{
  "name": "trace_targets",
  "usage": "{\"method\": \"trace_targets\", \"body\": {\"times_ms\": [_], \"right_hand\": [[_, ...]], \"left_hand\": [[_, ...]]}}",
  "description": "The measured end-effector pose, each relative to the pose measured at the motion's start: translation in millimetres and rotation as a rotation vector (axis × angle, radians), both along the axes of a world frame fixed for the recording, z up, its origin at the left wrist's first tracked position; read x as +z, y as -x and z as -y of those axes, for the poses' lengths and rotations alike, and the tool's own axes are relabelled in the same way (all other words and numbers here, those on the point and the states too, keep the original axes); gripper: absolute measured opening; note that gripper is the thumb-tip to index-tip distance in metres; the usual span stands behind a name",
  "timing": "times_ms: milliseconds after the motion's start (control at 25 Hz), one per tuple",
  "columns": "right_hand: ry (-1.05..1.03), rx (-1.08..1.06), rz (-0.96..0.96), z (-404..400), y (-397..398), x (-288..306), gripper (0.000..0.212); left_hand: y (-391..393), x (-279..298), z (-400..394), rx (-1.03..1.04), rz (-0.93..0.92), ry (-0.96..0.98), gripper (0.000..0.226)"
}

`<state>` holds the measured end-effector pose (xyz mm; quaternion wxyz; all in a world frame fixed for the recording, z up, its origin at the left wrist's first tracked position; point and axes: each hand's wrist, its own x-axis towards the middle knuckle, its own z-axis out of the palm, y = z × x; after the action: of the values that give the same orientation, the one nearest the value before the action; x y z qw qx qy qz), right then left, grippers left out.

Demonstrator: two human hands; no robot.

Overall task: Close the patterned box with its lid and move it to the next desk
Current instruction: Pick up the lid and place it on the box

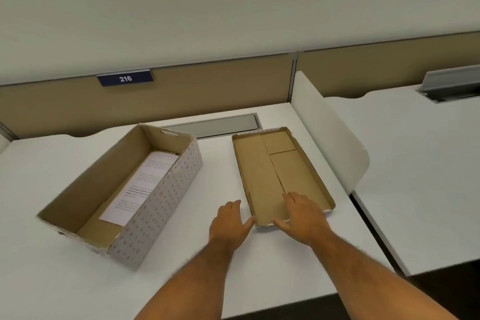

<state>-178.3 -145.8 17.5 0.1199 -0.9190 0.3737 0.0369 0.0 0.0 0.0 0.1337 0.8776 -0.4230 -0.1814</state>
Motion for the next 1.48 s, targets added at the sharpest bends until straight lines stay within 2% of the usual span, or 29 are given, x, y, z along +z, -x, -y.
{"method": "trace_targets", "body": {"times_ms": [120, 240, 360, 480, 600, 680, 760, 920, 1080, 1120, 1280, 1480], "right_hand": [[-0.050, 0.090, -0.015, 3.0, 6.0, -11.4, 0.071], [-0.061, 0.188, -0.031, 5.5, 7.9, -13.4, 0.043], [-0.192, 0.094, 0.081, 10.9, 0.6, -4.3, 0.044], [-0.365, -0.057, 0.302, 11.9, -24.4, 19.9, 0.043], [-0.519, -0.131, 0.486, 11.3, -61.5, 54.3, 0.051], [-0.559, -0.168, 0.588, 9.5, -87.2, 77.9, 0.053], [-0.560, -0.240, 0.691, 7.4, -109.2, 100.1, 0.052], [-0.637, -0.439, 0.917, 9.0, -132.2, 138.4, 0.033], [-0.662, -0.521, 1.127, 13.1, -130.9, 170.1, 0.017], [-0.682, -0.517, 1.166, 10.0, -130.3, 178.3, 0.014], [-0.819, -0.472, 1.301, -15.7, -130.4, 212.0, 0.011], [-0.997, -0.420, 1.449, -50.5, -145.6, 253.6, 0.015]], "left_hand": [[21.7, -4.6, 17.2, 0.190, -0.238, 0.047, 0.063], [31.1, 0.2, 32.5, 0.308, -0.320, 0.095, 0.029], [29.4, 3.6, 42.0, 0.503, -0.503, 0.253, 0.025], [28.3, 22.0, 46.1, 0.701, -0.800, 0.557, 0.021], [24.1, 46.1, 52.1, 0.709, -0.944, 0.770, 0.023], [22.8, 67.3, 58.9, 0.633, -0.896, 0.846, 0.024], [21.6, 87.1, 64.5, 0.558, -0.765, 0.878, 0.024], [13.3, 117.4, 59.6, 0.385, -0.504, 0.889, 0.035], [-7.7, 136.7, 42.5, 0.158, -0.588, 0.919, 0.058], [-16.7, 139.5, 36.6, 0.162, -0.614, 0.925, 0.061], [-65.0, 139.2, 12.8, 0.344, -0.667, 0.861, 0.044], [-135.3, 151.6, -18.8, 0.529, -0.775, 0.731, 0.048]]}}
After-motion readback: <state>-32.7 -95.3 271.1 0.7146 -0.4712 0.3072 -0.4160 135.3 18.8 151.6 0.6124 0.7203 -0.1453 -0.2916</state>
